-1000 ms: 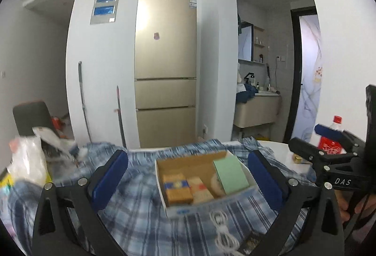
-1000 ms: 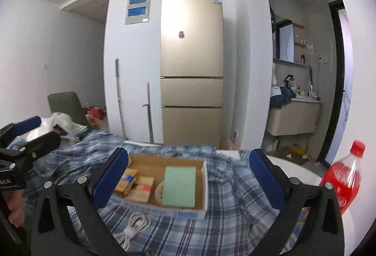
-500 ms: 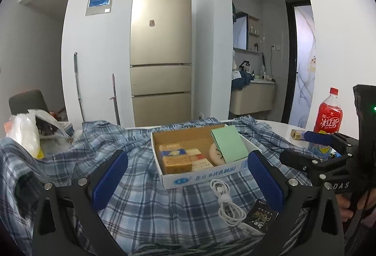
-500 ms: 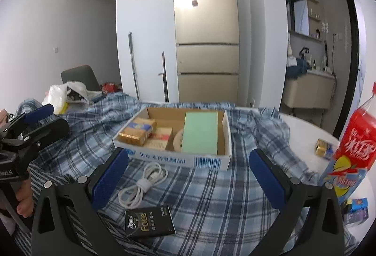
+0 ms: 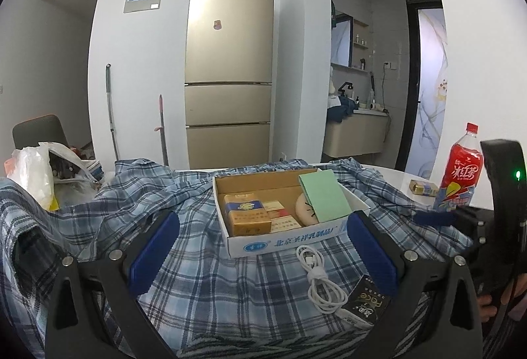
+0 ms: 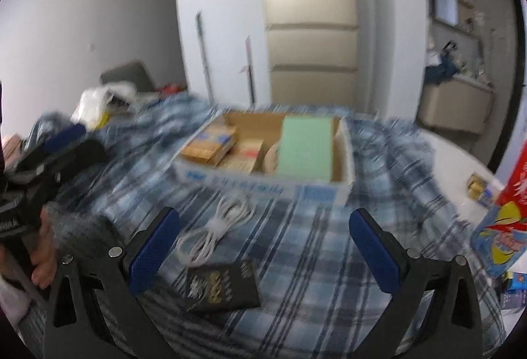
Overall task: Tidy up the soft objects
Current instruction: 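Open both tools to release the pack and card in the box, withdraw, then grasp the black Face tissue pack with the right tool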
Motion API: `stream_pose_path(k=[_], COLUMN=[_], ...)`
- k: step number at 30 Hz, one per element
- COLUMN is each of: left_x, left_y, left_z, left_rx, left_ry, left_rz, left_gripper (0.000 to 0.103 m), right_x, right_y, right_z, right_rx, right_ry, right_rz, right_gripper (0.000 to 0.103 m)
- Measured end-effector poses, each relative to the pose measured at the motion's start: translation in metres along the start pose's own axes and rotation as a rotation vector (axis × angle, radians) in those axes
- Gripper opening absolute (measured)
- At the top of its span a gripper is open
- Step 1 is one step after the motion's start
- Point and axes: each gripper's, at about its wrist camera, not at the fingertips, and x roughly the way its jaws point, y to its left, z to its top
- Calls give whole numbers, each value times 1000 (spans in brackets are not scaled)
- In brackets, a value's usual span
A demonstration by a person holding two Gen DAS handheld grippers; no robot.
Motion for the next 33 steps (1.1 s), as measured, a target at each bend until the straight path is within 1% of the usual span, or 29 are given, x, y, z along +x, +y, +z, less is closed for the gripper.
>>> stream_pose_path(k=[2, 6, 9, 11, 16, 18, 21, 24, 26, 28, 32, 33], left_x=[3, 13, 20, 26, 39, 42, 42, 41, 41, 42, 42, 42], left_y=[0, -1, -5, -5, 5, 9, 8, 6, 5, 6, 6, 6], left_z=[0, -2, -5, -7, -13, -14, -14, -13, -13, -13, -13, -13], left_rx=[3, 9, 21, 20, -31, -47, -44, -32, -32, -36, -33, -30], left_ry=[20, 100, 157, 189, 267, 278, 276, 274, 277, 281, 281, 281], left_rz=[-7, -48, -38, -23, -3, -9, -8, -5, -5, -5, -4, -4], left_gripper=[103, 103, 103, 103, 103, 103, 103, 103, 103, 103, 103, 103], right_x=[6, 17, 29, 36, 48, 53, 59, 59, 58, 60, 59, 59], right_y=[6, 16, 19, 21, 26, 27, 24, 22, 23, 23, 21, 21], right_z=[-3, -10, -17, -21, -27, -30, -31, -32, -33, -32, -31, -31], right_rx=[-21, -68, -81, -91, -122, -124, -108, -102, -106, -107, -102, -101], right_ry=[57, 140, 222, 265, 334, 364, 393, 399, 401, 406, 403, 398], right_rz=[18, 30, 56, 59, 70, 75, 80, 82, 83, 76, 73, 70], right_gripper=[103, 103, 102, 98, 93, 92, 90, 90, 86, 77, 73, 69])
